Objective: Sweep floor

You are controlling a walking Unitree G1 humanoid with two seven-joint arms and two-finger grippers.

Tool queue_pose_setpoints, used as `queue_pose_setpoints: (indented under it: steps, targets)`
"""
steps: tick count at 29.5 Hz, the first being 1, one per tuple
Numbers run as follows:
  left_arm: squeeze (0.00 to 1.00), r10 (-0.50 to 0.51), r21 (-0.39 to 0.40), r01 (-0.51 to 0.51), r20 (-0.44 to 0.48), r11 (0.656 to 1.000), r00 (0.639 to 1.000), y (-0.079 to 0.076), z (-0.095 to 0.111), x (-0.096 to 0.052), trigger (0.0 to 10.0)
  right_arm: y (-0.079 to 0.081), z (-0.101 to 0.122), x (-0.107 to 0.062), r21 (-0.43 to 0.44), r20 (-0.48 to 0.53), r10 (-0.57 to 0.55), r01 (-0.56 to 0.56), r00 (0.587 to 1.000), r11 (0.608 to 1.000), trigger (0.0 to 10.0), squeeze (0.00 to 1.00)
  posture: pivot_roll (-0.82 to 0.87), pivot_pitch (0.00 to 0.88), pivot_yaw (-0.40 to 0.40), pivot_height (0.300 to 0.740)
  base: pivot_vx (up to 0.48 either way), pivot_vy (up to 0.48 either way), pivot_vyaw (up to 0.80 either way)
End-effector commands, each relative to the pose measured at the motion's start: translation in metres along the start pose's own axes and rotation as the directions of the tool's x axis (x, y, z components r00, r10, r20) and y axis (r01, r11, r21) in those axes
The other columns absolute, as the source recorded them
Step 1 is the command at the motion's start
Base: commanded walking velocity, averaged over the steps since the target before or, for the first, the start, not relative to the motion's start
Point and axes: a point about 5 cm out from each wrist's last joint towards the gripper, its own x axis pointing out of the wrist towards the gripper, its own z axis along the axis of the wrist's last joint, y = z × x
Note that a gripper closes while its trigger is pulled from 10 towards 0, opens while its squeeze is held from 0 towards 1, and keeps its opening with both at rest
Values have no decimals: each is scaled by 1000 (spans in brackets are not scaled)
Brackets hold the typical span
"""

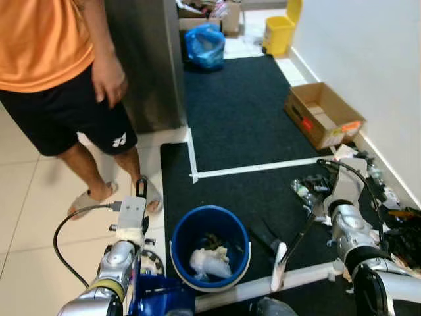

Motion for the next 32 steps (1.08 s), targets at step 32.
queue_pose_setpoints:
  steps: [32]
  targets:
    - [0,-90,-96,81,-92,992,992,-20,-31,-10,10000,-13,-14,-4,-68,-87,-46,40,995,997,10000,0,162,0,-44,740,0,-428,0]
